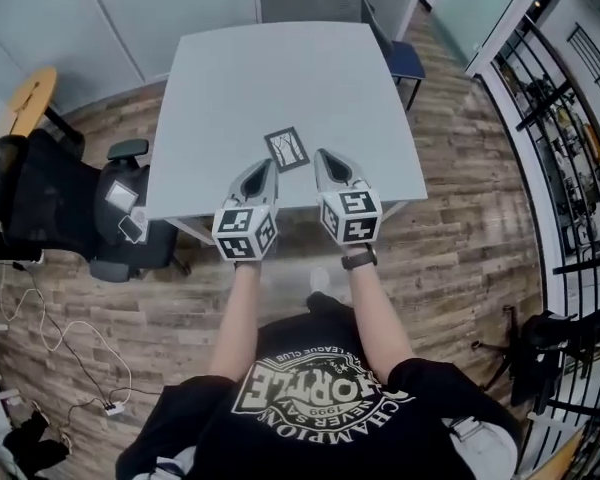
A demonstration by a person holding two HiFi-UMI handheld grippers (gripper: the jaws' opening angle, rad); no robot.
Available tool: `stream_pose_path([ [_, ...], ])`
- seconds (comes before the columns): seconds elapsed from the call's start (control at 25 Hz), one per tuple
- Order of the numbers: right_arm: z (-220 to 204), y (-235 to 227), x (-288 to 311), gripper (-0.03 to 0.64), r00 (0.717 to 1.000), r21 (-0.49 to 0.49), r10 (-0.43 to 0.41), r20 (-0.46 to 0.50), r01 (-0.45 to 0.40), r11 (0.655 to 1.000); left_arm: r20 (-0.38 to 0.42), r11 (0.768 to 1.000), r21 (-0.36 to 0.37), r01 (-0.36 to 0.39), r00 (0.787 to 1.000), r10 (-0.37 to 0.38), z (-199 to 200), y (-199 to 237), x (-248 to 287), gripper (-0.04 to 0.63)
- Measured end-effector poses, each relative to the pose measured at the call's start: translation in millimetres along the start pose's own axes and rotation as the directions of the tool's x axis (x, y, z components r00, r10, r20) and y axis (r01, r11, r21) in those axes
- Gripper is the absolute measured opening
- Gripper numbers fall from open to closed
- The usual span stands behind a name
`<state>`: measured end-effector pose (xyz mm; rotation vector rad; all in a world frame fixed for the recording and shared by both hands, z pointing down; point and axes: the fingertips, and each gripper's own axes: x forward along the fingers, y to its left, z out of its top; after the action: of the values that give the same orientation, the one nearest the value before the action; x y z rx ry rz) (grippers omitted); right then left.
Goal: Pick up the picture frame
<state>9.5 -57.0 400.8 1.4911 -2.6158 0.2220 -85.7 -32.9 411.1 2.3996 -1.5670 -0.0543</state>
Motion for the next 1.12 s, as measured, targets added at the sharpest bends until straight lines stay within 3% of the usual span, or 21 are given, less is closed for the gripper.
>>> stream_pose_path([
  [0.12, 11, -41, 27, -0.002, 1.000, 0.026, 0.025, -0.002, -0.025, 0.999, -0.003, 0.999, 0.002, -0.042, 0.999, 0.042, 8, 2, 39, 0.005],
  [0.32, -8, -86, 59, -0.002, 0.996, 0.058, 0.084, -0.044, -0.081, 0.995, -0.035, 0.993, -0.015, -0.118, 0.992, 0.118, -9, 6, 84, 0.005],
  [0.44, -13, -106, 76, -0.002, 0.998, 0.069, 0.060, -0.025, -0.058, 0.996, -0.089, 0.989, 0.003, -0.150, 0.985, 0.150, -28, 11, 101, 0.006],
  [0.72, -43, -101, 125, -0.002, 0.983, 0.076, 0.152, -0.101, -0.144, 0.987, -0.154, 0.975, -0.035, -0.220, 0.965, 0.212, -55, 51, 124, 0.006],
  [0.92, -83, -95, 161, -0.002, 0.962, 0.080, 0.187, -0.200, -0.174, 0.981, -0.223, 0.970, -0.062, -0.235, 0.951, 0.216, -90, 81, 145, 0.006],
  [1.12, -118, -96, 201, -0.001, 0.933, 0.073, 0.197, -0.300, -0.184, 0.980, -0.298, 0.956, -0.135, -0.261, 0.931, 0.212, -126, 119, 168, 0.006],
])
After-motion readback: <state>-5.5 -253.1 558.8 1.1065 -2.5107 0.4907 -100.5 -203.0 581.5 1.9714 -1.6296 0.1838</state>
